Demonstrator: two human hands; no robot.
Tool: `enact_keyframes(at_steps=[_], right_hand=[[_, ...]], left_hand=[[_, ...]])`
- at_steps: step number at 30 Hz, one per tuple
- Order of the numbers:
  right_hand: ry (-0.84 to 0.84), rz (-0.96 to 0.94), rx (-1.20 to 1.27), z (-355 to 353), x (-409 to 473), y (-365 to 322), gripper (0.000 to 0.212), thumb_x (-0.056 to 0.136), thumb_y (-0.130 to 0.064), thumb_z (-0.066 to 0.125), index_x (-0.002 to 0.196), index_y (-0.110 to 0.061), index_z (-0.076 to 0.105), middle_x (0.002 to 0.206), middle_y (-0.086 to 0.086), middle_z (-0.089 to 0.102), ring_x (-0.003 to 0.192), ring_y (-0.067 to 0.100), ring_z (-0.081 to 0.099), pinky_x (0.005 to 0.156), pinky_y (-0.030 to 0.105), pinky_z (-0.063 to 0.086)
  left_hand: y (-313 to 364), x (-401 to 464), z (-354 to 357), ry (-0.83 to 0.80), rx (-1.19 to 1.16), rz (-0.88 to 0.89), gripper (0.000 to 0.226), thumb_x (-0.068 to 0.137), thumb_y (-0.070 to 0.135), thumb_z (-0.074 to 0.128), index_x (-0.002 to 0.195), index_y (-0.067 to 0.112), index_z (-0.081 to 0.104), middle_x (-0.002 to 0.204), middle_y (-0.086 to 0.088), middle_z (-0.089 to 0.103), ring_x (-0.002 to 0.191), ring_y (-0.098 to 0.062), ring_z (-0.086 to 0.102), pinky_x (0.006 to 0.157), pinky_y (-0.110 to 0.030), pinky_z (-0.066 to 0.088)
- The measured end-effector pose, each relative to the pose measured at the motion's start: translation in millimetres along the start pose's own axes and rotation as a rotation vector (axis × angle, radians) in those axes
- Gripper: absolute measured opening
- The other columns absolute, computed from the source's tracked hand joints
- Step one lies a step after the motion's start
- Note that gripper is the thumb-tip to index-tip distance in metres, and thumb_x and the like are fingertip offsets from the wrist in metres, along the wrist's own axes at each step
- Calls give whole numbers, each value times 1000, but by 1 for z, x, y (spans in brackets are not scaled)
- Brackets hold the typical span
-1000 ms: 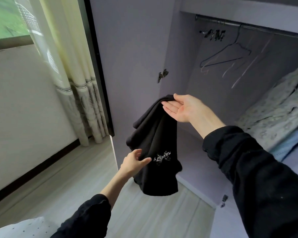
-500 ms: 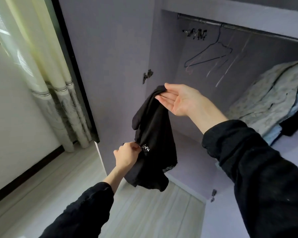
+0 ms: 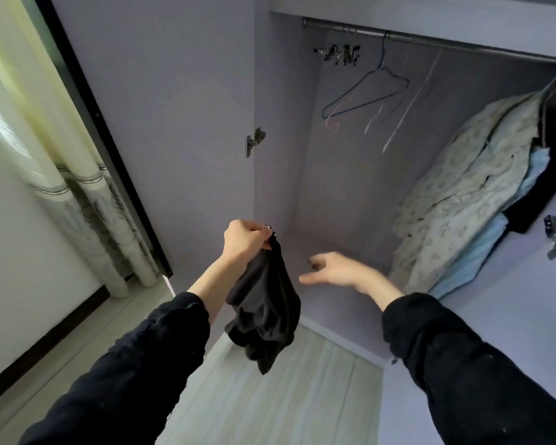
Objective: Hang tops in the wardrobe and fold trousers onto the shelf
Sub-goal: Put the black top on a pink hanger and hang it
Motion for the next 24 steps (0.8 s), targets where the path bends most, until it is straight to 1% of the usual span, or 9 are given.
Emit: enact_keyframes(at_steps=[2,4,7,10,12,15,19,21,24], right_hand=[[-85,3,-78,22,-3,13,81,85,-39,67,149,-10,26,152,5,32,137,20,35,107,26,30],[-91,-43,-25,35,-4,14,69,87,-35,66,144,-12,36,146,1,42,133,18,41,100,21,34],[128,-131,166,23,1,10,31,90,-20,62,115,-3,61,117,9,64,111,24,58,84,27,43],[248,-153,372,1,1,5,11,91,-12,59,93,-2,64,86,3,65,84,18,61,64,16,43],[223,-182,614,-12,-3,-8,9,91,-10,59,95,-6,66,92,5,67,85,16,61,74,19,46],[248,-156,715,-38,2,-24,5,88,-14,65,86,-10,68,93,6,69,93,21,63,81,30,46],[280,75,742,-42,6,-21,41,83,-19,70,116,1,58,118,16,63,103,32,62,78,33,51],[238,115,821,-38,0,-26,41,88,-14,64,124,2,52,127,20,58,109,37,60,73,32,47],[186,91,1011,-43,-7,-42,34,95,-8,54,127,1,49,129,15,55,119,31,54,84,38,42]], left_hand=[[14,0,5,-26,-43,33,21,81,10,65,62,17,67,53,8,64,58,-8,64,74,-22,48],[33,0,7,-38,-110,76,18,82,8,65,65,16,68,57,5,65,53,-6,64,77,-24,49],[54,-2,2,-41,-159,117,17,82,7,66,67,15,68,65,1,66,50,-4,63,78,-25,50],[58,0,-15,29,-183,130,18,83,6,64,69,15,68,66,1,66,52,-4,63,79,-26,51],[51,0,-23,47,-158,123,7,86,8,62,86,9,69,74,2,67,61,-5,65,74,-22,49],[37,-7,-12,-65,-74,103,41,84,26,68,119,9,55,104,-2,66,90,-16,65,75,-23,46],[19,-32,11,-197,140,143,56,74,46,74,118,17,55,110,0,64,96,-14,63,76,-24,49],[9,-42,21,-213,254,142,72,58,64,72,115,23,55,108,6,64,97,-13,62,86,-32,49],[-17,-52,31,-244,370,75,98,39,74,58,123,23,47,110,9,59,107,-17,58,97,-43,43]])
Point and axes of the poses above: each hand's wrist, its own x-axis towards the middle knuckle, its own z-axis out of the palm, y = z × x, the point moved 10 cm from there along x, towards the middle knuckle
